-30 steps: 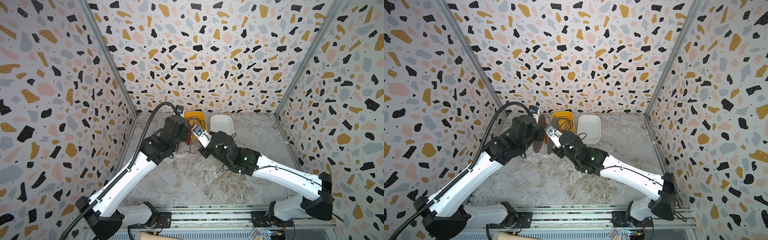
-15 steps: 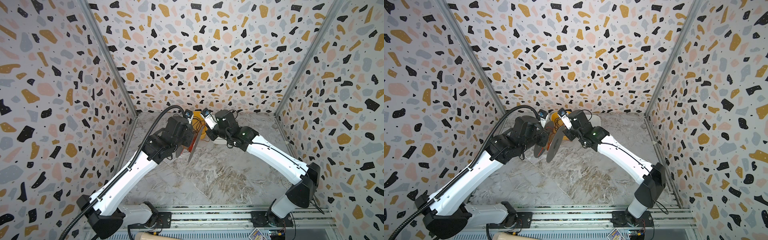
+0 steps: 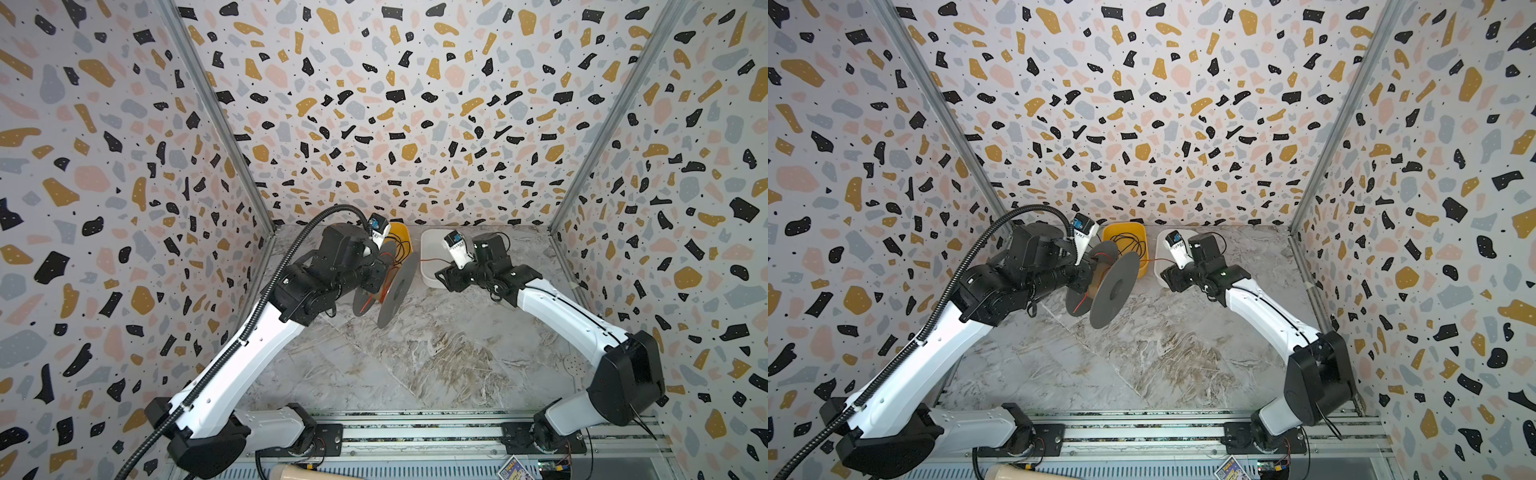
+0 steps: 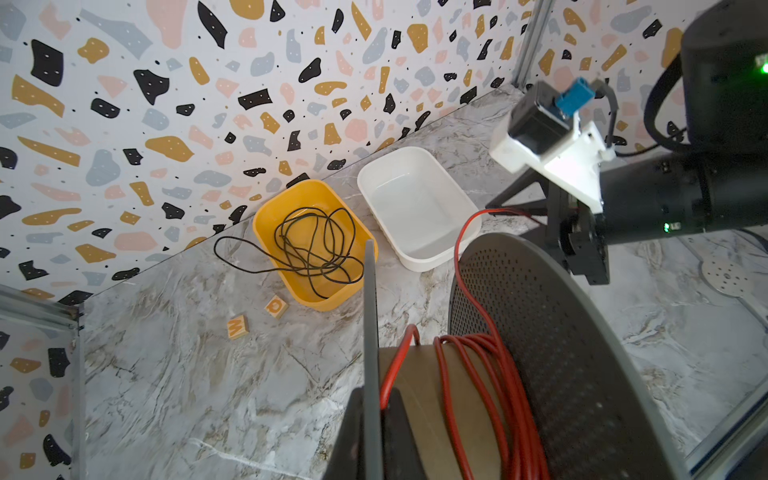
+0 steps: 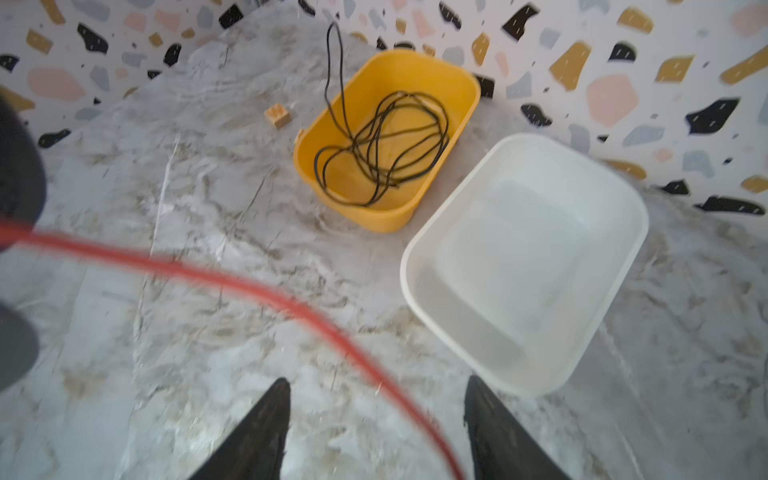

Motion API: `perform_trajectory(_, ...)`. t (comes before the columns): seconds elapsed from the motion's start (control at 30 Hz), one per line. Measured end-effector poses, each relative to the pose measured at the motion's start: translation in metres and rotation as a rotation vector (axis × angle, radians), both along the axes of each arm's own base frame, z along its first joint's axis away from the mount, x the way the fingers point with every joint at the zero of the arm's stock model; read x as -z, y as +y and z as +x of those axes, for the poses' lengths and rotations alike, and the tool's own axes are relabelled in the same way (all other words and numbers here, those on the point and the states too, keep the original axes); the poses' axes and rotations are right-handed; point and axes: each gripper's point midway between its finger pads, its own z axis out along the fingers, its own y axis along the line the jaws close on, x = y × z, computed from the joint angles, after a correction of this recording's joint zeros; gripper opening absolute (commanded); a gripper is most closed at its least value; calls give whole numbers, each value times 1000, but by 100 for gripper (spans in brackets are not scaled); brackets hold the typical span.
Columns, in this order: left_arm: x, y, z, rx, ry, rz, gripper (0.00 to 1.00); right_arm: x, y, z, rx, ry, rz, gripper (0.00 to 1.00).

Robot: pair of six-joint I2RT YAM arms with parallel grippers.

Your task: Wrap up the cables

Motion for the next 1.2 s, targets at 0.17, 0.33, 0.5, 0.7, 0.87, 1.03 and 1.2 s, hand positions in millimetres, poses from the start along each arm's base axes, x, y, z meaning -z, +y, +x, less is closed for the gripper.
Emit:
perform_trajectory(0.17,-1,-7,-1,38,20,-29,0,-19,-8,-39,-38,-31,110,79)
perform_trajectory(0.33,-4,-10,3,58,39,-61,0,-30,-16,-66,-58,-65,185,80)
perform_trajectory(0.5,-14,-12,4,77,36,-105,0,-16,-28,-79,-17,-56,204,80)
perform_trajectory(0.7,-17,-18,2,108,59,-157,0,-7,-30,-77,17,-65,238,79)
perform_trajectory(0.87,-24,-19,0,124,76,-214,0,-11,-25,-73,7,-124,277,78)
perform_trajectory(1.03,-43,-21,-2,149,62,-276,0,-10,-12,-76,-45,-151,302,74)
perform_trajectory(1.2,-46,-25,-6,181,78,-311,0,-10,1,-74,-99,-161,327,68)
